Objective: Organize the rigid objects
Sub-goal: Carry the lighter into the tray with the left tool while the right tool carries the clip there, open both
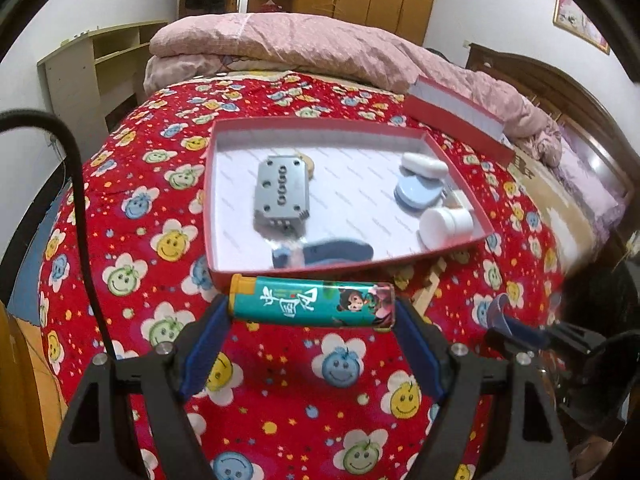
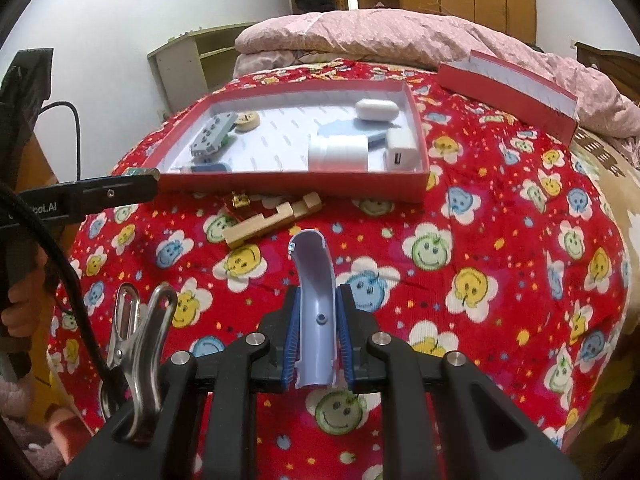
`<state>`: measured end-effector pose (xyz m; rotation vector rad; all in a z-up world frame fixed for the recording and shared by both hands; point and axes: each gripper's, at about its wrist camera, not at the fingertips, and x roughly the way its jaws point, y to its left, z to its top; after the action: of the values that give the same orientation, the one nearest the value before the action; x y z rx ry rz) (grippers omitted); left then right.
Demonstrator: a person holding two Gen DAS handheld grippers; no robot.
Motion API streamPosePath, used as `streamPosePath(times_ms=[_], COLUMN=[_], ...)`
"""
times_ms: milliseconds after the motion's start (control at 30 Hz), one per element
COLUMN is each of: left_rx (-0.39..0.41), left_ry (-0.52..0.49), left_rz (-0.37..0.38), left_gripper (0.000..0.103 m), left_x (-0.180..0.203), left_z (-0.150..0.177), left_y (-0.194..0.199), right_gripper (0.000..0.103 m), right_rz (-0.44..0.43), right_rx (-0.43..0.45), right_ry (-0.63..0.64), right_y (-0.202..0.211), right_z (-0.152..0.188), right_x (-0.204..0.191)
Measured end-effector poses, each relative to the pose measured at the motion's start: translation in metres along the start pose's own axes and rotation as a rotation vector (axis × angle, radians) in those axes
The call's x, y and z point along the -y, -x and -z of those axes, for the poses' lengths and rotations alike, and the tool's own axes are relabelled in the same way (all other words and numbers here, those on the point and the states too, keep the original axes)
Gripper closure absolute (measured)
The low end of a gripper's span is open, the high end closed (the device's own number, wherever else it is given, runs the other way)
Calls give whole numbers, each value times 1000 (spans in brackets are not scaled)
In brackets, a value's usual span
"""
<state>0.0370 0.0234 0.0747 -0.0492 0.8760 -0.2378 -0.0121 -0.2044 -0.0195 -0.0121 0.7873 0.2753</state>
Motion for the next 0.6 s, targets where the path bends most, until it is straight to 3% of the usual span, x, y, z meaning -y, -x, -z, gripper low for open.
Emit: streamPosePath(times_ms=[600], left_rx=[27], left_ry=[0], left_rz=[9], left_gripper=[19], left_x=[5], left_z=[-34], left_y=[-18], right_gripper=[84], right_rz=[-18], right_rx=[6], right_ry=[3], right_y=[-7], right_z=[-39], right_x=[8])
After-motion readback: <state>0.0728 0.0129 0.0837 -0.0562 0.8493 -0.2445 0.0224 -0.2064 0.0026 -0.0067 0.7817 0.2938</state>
